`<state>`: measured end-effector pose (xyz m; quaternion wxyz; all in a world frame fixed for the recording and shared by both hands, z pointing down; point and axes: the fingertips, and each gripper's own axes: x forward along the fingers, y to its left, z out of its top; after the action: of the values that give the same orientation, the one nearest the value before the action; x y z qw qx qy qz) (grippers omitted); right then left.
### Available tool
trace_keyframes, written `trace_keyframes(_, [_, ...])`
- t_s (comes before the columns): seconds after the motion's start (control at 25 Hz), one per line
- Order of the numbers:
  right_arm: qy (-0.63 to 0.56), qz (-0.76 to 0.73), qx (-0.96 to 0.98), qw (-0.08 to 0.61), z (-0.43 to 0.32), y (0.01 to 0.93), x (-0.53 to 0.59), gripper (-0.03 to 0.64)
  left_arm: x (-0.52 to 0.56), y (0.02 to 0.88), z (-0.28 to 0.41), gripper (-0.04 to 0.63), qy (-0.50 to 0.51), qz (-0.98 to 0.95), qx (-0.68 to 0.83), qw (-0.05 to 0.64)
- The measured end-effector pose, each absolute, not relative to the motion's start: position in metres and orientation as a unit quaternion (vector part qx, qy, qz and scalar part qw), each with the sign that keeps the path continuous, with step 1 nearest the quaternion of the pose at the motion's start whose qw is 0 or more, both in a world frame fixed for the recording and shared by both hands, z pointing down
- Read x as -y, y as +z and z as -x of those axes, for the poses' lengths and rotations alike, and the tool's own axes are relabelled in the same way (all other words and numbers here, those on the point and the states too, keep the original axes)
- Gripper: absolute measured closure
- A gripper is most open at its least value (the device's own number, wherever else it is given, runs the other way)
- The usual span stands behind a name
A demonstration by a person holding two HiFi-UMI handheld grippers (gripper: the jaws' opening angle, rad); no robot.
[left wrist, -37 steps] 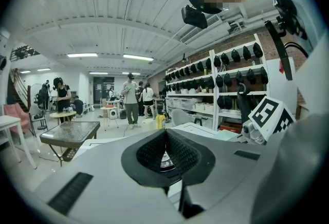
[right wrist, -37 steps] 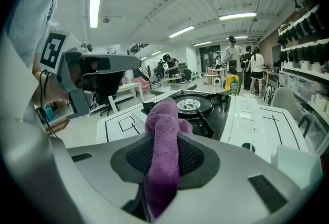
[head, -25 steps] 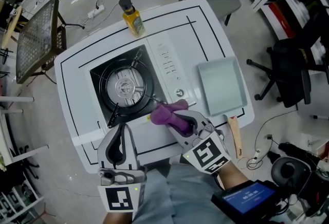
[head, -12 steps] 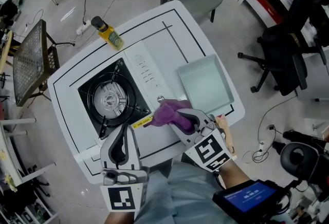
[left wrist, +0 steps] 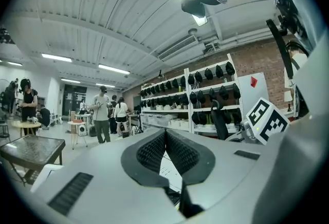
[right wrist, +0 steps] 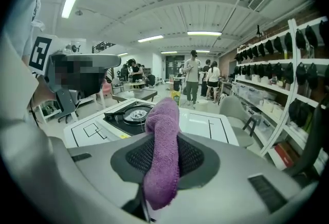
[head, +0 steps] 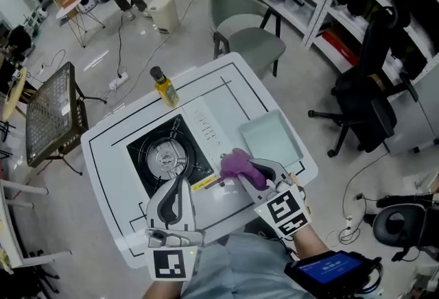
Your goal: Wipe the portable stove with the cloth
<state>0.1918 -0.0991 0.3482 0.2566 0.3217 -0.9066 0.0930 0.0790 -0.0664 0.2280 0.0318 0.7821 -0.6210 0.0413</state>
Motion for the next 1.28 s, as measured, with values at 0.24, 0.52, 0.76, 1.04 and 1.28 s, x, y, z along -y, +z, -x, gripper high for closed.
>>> trace_keyframes(0.24, [0.109,-0.362,0.898,0.224,-0.176,0.334,0.074,0.491,0.035,0.214,-0.045,0.577,0.018,-0.790,0.612,0.010])
trace_keyframes(0.52, [0.138,-0.411,0.868,0.244,-0.198,0.358,0.064,0.491,0.035,0.220,-0.022,0.577,0.021,-0.789,0.613,0.012])
trace_keyframes(0.76, [0.163,-0.444,0.852,0.225,-0.220,0.367,0.070,0.491,0.042,0.228,-0.023,0.577,0.033,-0.796,0.604,0.010])
trace_keyframes(1.04, [0.156,-0.423,0.868,0.209,-0.212,0.348,0.065,0.492,0.047,0.205,-0.038,0.577,0.010,-0.807,0.590,-0.020])
trace_keyframes(1.28, [0.163,-0.422,0.863,0.224,-0.213,0.373,0.057,0.492,0.036,0.219,-0.037,0.577,0.030,-0.802,0.596,-0.001])
